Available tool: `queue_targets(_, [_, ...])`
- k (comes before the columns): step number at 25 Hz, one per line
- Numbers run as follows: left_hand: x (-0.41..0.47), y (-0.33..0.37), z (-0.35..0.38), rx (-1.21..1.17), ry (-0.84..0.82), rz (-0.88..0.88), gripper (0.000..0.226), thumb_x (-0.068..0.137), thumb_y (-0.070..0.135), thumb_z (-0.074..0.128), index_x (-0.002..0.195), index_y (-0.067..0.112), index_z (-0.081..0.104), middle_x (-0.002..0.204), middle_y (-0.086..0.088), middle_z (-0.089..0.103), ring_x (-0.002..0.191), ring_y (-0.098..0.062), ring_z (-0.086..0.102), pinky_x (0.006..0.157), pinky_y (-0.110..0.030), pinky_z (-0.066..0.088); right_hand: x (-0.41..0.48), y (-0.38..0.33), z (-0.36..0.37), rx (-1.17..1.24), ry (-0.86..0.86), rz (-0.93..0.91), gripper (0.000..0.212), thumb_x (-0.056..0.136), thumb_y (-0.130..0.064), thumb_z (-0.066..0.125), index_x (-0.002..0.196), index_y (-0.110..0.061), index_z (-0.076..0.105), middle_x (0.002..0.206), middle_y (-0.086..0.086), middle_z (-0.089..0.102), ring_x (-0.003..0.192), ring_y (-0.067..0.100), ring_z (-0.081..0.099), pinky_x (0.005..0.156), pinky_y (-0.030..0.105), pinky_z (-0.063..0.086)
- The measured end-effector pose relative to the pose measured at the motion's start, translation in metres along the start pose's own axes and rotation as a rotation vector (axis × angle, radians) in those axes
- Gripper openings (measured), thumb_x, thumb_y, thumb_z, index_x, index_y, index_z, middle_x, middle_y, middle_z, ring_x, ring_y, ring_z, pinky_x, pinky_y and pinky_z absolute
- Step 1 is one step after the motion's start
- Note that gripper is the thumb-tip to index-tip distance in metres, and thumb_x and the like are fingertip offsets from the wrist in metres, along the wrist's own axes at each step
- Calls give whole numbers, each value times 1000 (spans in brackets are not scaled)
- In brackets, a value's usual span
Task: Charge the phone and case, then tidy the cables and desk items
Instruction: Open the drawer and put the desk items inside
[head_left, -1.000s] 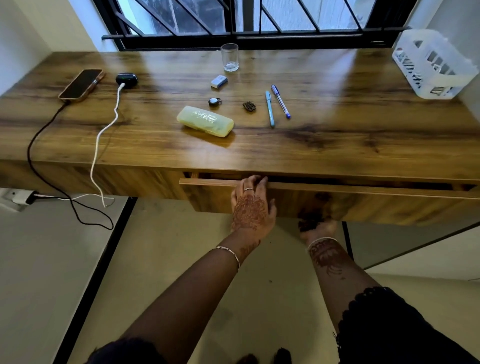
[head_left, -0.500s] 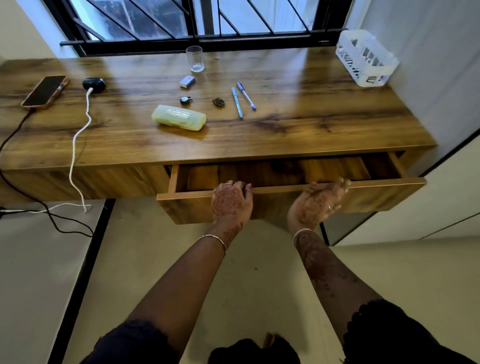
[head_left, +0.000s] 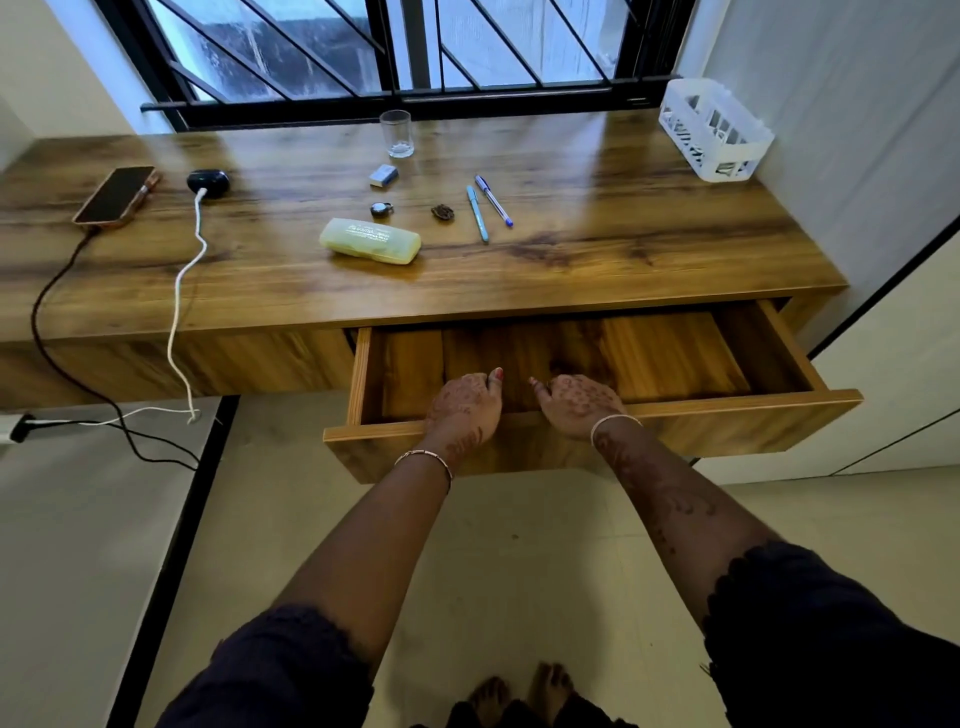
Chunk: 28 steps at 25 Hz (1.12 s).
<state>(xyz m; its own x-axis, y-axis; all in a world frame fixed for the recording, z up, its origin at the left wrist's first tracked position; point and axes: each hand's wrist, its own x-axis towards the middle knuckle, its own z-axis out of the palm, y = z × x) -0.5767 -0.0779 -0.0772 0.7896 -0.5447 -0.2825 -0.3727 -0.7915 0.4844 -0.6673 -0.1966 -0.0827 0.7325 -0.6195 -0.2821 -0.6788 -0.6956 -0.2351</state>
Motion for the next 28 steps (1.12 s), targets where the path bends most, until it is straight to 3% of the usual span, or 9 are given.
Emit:
queue_targets(3, [-1, -3, -2, 3, -85, -26, 51, 99, 50, 25, 100, 16, 63, 75, -1, 59, 73, -19, 56, 66, -30, 43, -5, 0, -3, 0, -105, -2, 56, 97, -54, 23, 106, -13, 60, 120, 10, 61, 113, 27, 55, 90, 38, 41])
queue_targets(8, [-7, -6, 0, 25, -160, -19, 52, 99, 50, 27, 104, 14, 64, 95, -8, 68, 90, -25, 64, 82, -36, 52, -8, 2, 1, -60, -142, -33, 55, 98, -51, 23, 108, -10, 60, 122, 12, 60, 115, 28, 54, 93, 38, 40])
queue_targets(12, [-14, -9, 0, 78, -192, -39, 48, 99, 51, 27, 108, 17, 59, 88, -2, 59, 81, -19, 58, 74, -32, 47, -7, 6, 7, -65, -204, -29, 58, 98, -53, 23, 113, -9, 58, 126, 13, 59, 117, 28, 53, 95, 38, 39])
queue_targets(14, [-16, -10, 1, 20, -227, -56, 47, 99, 50, 29, 108, 15, 59, 88, -2, 64, 76, -17, 61, 73, -32, 51, -7, 7, 11, -45, -228, -9, 59, 97, -55, 23, 113, -11, 58, 125, 13, 58, 116, 28, 54, 93, 38, 40])
queue_targets(17, [-15, -6, 0, -68, -242, -59, 46, 99, 48, 31, 107, 14, 61, 96, -4, 72, 82, -19, 70, 84, -37, 56, -10, 7, 16, 29, -123, -33, 54, 95, -57, 26, 109, -17, 60, 119, 9, 62, 108, 26, 57, 84, 37, 42])
queue_targets(21, [-12, 7, -14, -97, -135, -35, 40, 99, 44, 37, 113, 14, 59, 107, -6, 70, 95, -23, 67, 88, -37, 53, -12, 0, 6, 88, 86, -182, 40, 96, -48, 34, 121, -21, 53, 125, 4, 57, 118, 25, 53, 98, 39, 44])
queue_targets(25, [-9, 18, -36, -124, 11, -11, 37, 97, 38, 45, 120, 10, 55, 119, -12, 62, 108, -27, 59, 79, -28, 43, -2, -12, -16, 73, 180, -290, 45, 97, -42, 39, 136, -20, 41, 141, 2, 42, 130, 23, 40, 107, 37, 37])
queue_targets(28, [-2, 21, -55, -212, 119, 2, 32, 96, 33, 50, 120, 12, 55, 123, -13, 60, 114, -26, 56, 87, -28, 43, 11, -30, -37, 66, 253, -349, 48, 96, -41, 41, 140, -19, 38, 146, 3, 36, 133, 23, 35, 110, 37, 35])
